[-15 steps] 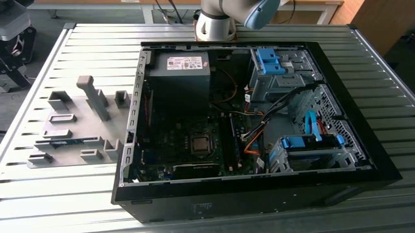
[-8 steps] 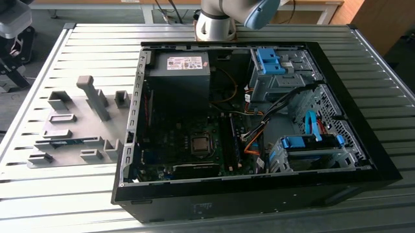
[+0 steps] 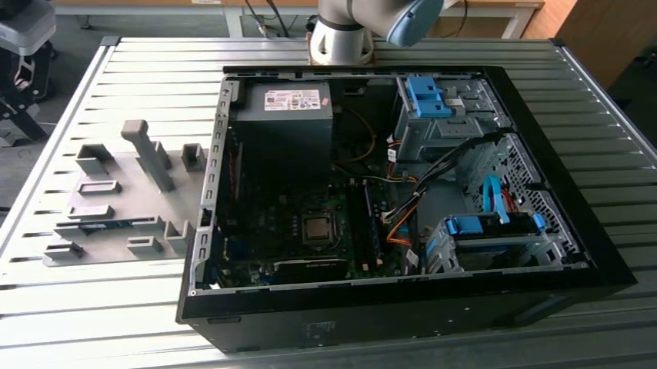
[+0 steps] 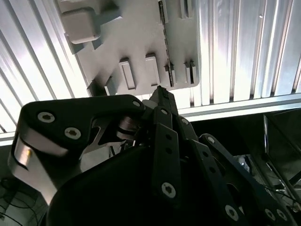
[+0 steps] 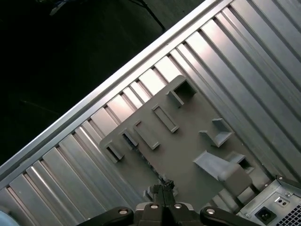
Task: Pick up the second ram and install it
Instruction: 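Pick up the second ram and move it above second insertion slot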
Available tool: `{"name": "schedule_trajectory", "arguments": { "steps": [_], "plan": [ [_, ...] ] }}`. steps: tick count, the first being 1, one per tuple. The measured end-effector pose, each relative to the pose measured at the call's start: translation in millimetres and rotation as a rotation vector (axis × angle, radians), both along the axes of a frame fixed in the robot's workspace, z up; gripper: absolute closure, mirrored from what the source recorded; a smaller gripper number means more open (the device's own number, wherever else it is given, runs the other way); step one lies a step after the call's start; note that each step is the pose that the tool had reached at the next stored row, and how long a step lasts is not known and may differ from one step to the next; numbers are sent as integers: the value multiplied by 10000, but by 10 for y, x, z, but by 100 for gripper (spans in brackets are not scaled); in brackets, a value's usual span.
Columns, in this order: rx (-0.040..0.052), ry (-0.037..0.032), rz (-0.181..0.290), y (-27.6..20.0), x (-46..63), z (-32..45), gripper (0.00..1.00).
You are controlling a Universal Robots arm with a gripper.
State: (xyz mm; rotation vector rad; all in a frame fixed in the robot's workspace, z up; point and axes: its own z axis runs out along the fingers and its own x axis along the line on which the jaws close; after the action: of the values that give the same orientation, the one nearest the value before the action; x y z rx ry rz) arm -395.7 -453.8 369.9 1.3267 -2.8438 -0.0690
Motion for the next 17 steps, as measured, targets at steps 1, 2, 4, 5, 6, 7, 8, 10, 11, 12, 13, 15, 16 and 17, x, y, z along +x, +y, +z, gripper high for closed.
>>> {"name": "schedule_trajectory", "arguments": {
  "steps": [1,2,4,5,6,7,8,10,11,12,13,15,16,17],
  "plan": [
    [0,0,143,0,-1,-1,89],
    [0,0,282,0,-2,-2,89],
    [0,0,495,0,-4,-4,89],
    [1,-1,569,0,-6,-5,89],
    [1,-1,603,0,-7,-5,89],
    [1,-1,611,-1,-8,-5,89],
    [1,-1,612,0,-8,-5,89],
    [0,-1,613,-1,-9,-5,89],
    [0,0,613,-1,-9,-5,89],
    [1,0,613,0,-9,-5,89],
    [0,0,614,0,-9,-5,89],
    [0,0,615,-1,-9,-5,89],
    [0,0,615,0,-9,-5,89],
    [1,0,619,-1,-9,-5,89]
  ]
}}
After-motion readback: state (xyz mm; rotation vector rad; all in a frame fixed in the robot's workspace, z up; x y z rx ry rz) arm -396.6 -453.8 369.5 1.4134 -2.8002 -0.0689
